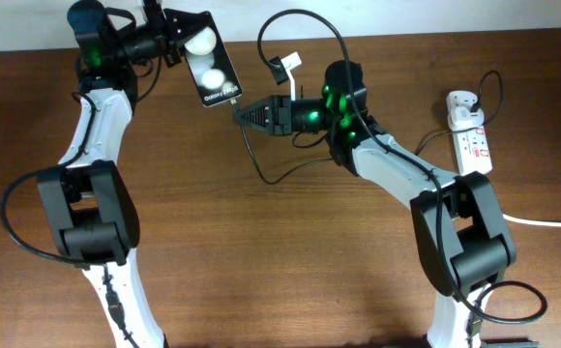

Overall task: Plug charger to phone and switch on socket
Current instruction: 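Push the cable plug up into the phone's bottom port with the right gripper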

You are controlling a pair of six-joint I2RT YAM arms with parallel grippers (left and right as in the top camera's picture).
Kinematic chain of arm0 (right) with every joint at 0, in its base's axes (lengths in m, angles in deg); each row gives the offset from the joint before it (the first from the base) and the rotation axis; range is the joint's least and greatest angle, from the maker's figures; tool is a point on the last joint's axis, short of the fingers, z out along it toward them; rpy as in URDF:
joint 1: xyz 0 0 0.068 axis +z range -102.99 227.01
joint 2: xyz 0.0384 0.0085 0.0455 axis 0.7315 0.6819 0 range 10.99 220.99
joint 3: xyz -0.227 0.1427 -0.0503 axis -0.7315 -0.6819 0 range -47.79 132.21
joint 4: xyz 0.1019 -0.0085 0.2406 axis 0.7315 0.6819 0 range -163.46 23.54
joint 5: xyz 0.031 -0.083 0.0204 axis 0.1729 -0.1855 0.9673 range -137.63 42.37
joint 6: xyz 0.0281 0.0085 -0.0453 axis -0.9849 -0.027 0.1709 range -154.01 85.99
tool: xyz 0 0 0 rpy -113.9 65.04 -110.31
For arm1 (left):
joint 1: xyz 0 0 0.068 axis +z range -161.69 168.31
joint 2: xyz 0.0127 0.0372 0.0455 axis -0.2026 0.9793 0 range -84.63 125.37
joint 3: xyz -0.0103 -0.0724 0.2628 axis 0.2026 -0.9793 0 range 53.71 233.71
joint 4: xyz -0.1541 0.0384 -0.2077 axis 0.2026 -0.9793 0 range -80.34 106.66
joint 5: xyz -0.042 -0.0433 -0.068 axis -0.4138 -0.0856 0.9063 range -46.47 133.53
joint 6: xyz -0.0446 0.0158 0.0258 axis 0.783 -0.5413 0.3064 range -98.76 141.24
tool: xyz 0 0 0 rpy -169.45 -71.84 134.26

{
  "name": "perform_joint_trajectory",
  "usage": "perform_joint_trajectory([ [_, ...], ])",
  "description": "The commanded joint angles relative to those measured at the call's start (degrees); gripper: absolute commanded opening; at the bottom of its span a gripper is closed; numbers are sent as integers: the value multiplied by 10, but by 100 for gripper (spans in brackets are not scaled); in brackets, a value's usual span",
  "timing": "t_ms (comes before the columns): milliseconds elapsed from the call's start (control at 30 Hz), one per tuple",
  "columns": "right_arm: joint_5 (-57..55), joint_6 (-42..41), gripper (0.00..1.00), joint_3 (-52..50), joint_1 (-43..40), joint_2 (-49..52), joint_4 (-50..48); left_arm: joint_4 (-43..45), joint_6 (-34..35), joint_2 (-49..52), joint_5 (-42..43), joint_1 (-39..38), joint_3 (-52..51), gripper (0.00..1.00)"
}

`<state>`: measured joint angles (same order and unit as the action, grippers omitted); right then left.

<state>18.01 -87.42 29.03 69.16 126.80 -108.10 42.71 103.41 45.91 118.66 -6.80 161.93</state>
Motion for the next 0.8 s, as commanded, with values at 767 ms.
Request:
perform_joint_trajectory([
  [767, 2, -11, 4, 1, 7, 3, -3, 5, 0, -2, -34, -17, 7, 0],
])
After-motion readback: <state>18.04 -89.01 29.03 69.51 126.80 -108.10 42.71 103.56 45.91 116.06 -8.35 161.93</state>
